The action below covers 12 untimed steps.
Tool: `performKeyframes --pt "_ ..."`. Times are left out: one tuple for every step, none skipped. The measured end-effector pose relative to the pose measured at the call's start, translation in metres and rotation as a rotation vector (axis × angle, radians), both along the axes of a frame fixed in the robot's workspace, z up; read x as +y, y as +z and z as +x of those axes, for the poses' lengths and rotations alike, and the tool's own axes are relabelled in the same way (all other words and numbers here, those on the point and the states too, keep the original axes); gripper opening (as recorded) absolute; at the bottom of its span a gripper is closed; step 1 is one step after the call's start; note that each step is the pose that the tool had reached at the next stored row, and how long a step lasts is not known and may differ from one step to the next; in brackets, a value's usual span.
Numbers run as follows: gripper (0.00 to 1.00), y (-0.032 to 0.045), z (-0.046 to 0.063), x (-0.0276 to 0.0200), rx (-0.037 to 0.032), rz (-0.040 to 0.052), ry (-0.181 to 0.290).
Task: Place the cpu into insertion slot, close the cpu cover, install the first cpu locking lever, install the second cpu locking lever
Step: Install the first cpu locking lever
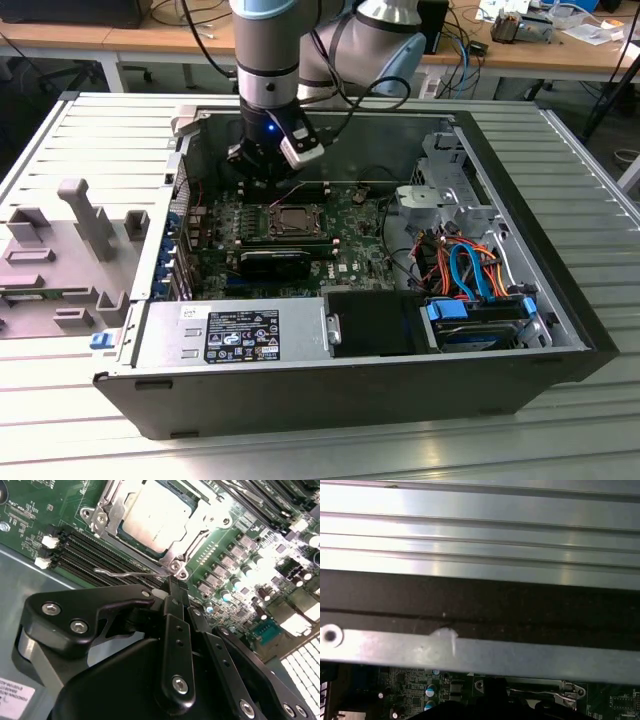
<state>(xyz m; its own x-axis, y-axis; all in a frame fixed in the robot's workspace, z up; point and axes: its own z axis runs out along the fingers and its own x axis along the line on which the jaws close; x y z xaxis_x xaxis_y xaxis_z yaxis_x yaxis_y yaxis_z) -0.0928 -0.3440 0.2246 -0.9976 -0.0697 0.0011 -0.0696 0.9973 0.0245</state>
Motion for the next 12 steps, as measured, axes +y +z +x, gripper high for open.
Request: performKeyframes --pt "0.11 -0.0004 0.001 0.0000 0.0001 -0.0016 0.000" --pt "0.11 -0.0010 0.003 0.0000 0.0000 -0.0030 0.000" --pt "0.11 -0.0015 0.004 0.0000 0.0001 -0.0039 0.000" --pt "0.11 -0.0026 0.006 0.0001 0.0001 -0.0050 0.000" --pt "0.11 -0.0041 0.008 0.0001 0.0003 -0.0064 0.000" --pt "0.11 -0.0054 0.009 0.0001 0.0003 -0.0071 0.000" --pt "0.11 -0.0060 0.009 0.0001 0.0003 -0.0075 0.000" --pt "0.11 -0.0066 0.010 0.0001 0.0003 -0.0079 0.000" --pt "0.11 -0.0075 0.011 0.0001 0.0004 -0.0086 0.000" --pt "0.11 -0.0085 0.012 0.0001 0.0003 -0.0092 0.000" --pt "0.11 -0.0094 0.014 0.0001 0.0004 -0.0101 0.000" --pt "0.11 -0.0099 0.015 0.0001 0.0004 -0.0106 0.000"
